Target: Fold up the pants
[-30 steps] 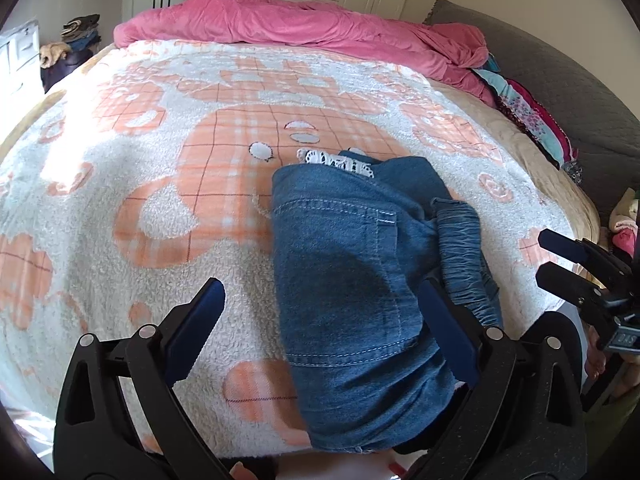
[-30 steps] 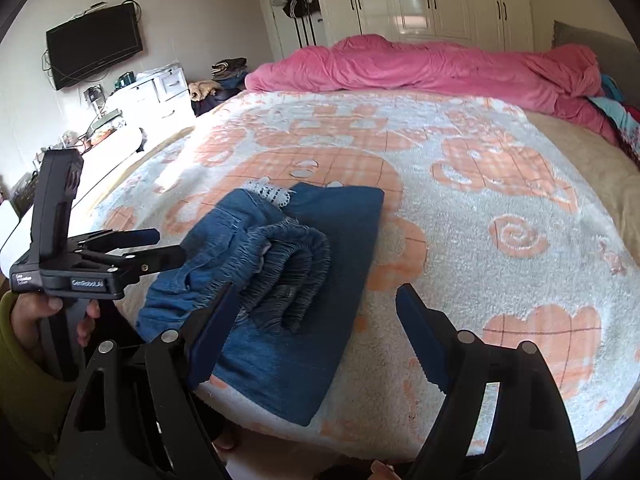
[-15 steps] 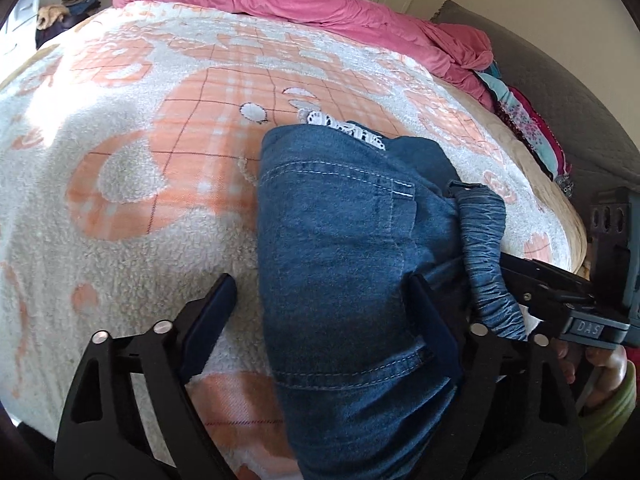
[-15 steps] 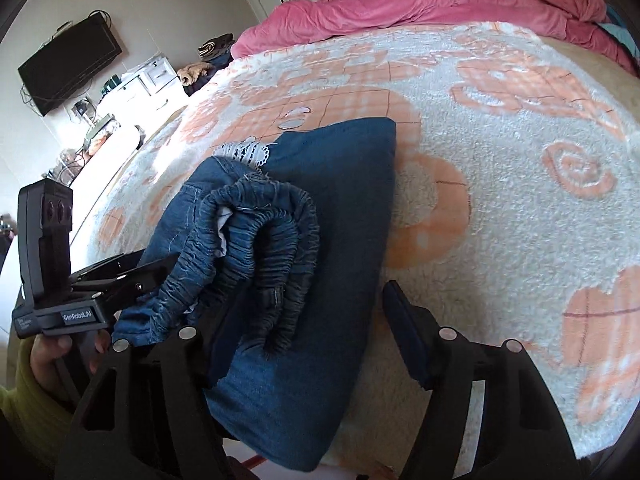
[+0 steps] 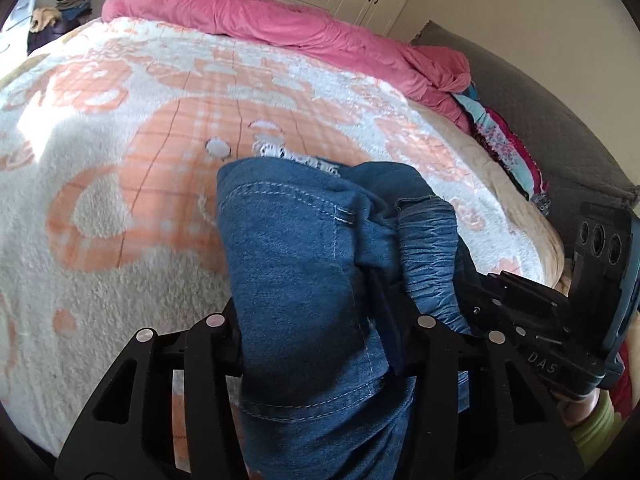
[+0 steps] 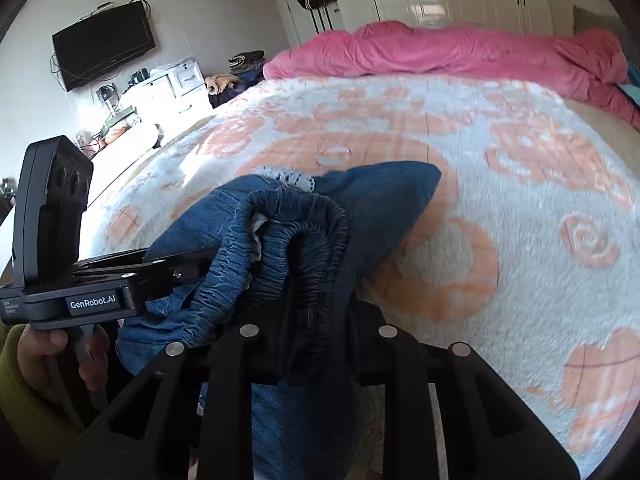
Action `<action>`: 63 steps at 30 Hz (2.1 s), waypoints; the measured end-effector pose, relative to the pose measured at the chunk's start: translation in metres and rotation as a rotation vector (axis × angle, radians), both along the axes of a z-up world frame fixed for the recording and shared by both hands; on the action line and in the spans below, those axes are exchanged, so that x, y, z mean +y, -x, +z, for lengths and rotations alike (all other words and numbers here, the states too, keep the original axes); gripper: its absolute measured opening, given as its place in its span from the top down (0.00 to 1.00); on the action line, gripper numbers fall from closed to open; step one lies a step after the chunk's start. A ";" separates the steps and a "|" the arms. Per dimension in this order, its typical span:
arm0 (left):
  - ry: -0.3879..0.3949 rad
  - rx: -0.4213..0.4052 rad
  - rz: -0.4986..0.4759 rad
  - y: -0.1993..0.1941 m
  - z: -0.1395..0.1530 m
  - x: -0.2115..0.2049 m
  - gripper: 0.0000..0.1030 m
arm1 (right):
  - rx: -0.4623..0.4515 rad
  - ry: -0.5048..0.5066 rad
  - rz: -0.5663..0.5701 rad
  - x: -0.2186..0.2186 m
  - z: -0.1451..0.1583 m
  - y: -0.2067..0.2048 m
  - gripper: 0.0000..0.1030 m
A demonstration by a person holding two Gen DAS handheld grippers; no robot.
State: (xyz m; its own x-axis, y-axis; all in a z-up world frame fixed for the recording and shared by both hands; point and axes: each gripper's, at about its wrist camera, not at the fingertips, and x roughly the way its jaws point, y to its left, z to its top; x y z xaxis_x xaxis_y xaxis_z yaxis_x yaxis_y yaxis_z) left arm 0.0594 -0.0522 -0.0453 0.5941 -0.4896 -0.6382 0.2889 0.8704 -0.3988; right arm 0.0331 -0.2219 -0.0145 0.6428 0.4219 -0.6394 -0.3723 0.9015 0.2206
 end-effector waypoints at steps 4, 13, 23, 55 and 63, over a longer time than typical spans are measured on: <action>-0.009 -0.045 0.004 -0.011 0.020 0.001 0.62 | -0.030 -0.006 0.002 0.001 0.017 -0.016 0.79; -0.027 -0.089 0.026 -0.059 0.039 0.000 0.62 | -0.065 0.013 -0.020 0.007 0.036 -0.072 0.79; -0.069 -0.072 0.045 -0.095 0.025 -0.001 0.62 | -0.036 0.034 -0.035 0.012 0.022 -0.115 0.79; -0.058 -0.073 0.134 -0.062 0.032 0.029 0.09 | -0.031 0.035 -0.199 -0.019 0.024 -0.080 0.17; -0.099 -0.111 0.141 -0.015 0.055 0.031 0.09 | -0.116 -0.011 -0.236 -0.031 0.059 -0.038 0.06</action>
State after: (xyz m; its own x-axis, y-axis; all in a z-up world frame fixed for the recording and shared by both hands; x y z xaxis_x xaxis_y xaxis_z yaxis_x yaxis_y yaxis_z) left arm 0.0748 -0.0214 0.0097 0.7218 -0.3348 -0.6057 0.1987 0.9386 -0.2820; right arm 0.0710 -0.2532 0.0450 0.7927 0.2585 -0.5521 -0.1757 0.9641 0.1991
